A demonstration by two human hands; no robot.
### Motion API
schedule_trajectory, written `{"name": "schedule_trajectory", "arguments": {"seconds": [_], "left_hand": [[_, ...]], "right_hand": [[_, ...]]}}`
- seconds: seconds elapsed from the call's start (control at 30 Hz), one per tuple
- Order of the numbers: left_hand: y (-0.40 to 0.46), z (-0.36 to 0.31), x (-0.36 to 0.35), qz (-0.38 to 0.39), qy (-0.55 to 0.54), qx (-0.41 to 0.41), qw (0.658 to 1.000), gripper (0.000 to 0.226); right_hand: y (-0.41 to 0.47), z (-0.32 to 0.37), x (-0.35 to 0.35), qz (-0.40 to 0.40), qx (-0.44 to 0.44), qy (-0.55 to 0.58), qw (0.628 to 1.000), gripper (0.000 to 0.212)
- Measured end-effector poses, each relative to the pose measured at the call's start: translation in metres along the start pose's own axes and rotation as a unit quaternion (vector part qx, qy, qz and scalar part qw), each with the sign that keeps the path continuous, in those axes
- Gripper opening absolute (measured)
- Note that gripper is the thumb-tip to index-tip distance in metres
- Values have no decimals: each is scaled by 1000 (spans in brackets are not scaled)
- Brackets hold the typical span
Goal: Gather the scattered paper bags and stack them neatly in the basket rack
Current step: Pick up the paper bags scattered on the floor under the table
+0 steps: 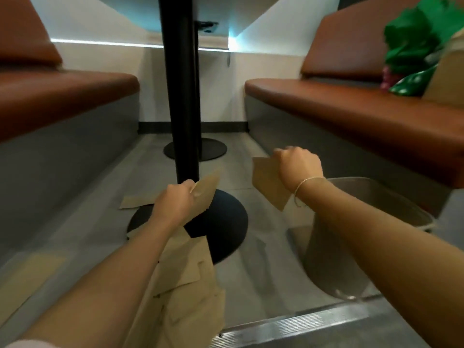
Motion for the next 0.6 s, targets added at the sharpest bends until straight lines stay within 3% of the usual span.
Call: {"name": "schedule_trajectory", "arguments": {"seconds": [0.1, 0.2, 0.43, 0.53, 0.6], "left_hand": [[4, -34, 13, -19, -62, -29, 997, 14], [7, -65, 22, -28, -116, -46, 992, 13], [11, -132, 33, -39, -168, -80, 982, 17], [8, -149, 29, -20, -172, -99, 980, 15], [6, -157, 25, -7, -175, -114, 978, 15]], "right_hand": [[3, -39, 42, -77, -62, -19, 995, 30], [4, -72, 75, -99, -126, -42, 986, 34], [-15, -120, 83, -8, -220, -97, 971, 31], [-21, -122, 67, 33, -226, -43, 973, 27], [-18, -118, 61, 45, -175, 15, 984, 42]]}}
Point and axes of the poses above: each hand's wrist, its own y-axis towards the middle knuckle, its own x-axis out of the back of the hand, z = x × y, the point moved 1 cm from there along y, towards the middle knuckle, and after that the axes turned 5 degrees about -z, right-handed, at the moved point
